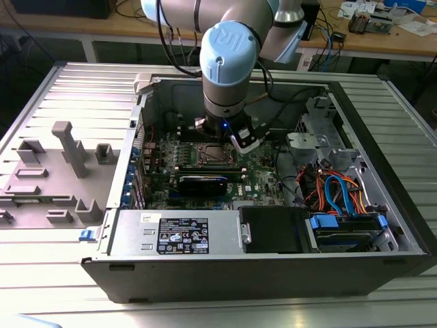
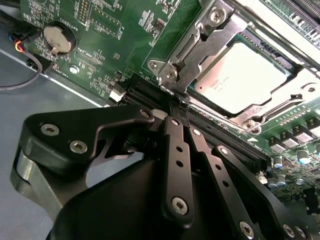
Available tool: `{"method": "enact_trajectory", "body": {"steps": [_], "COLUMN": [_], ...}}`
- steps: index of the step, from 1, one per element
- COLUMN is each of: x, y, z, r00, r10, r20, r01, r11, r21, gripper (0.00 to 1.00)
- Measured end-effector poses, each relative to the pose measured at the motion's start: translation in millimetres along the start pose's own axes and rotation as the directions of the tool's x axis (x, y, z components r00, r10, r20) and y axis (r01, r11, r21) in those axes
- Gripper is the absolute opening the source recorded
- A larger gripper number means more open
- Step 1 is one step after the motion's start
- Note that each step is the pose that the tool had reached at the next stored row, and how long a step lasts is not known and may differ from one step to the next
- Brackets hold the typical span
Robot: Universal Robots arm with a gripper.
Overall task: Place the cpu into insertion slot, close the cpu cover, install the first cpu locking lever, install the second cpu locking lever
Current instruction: 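Install the first cpu locking lever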
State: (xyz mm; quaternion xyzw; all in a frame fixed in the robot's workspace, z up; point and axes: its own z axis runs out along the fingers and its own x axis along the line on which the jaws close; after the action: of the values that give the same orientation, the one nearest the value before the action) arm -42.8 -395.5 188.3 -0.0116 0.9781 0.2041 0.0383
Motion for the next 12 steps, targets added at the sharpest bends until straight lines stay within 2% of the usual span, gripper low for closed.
{"method": "enact_trajectory", "body": {"steps": [4, 5, 9, 12], "x": [-0.6, -0.7, -1.4, -2.3], "y": [1.8, 2.8, 6.7, 10.8], "z": [-1.5, -5.3, -14.5, -24.0], "r00": [1.0, 1.0, 1.0, 1.0], "r10": [-0.001, 0.0, 0.0, 0.0], "r20": [0.0019, 0.0012, 0.001, 0.0007], "r01": [0.001, 0.0, 0.0, 0.0], "r11": [1.0, 1.0, 1.0, 1.0], "r21": [-0.0054, -0.0026, -0.0023, -0.0022], "gripper": [0.11, 0.11, 0.11, 0.11]}}
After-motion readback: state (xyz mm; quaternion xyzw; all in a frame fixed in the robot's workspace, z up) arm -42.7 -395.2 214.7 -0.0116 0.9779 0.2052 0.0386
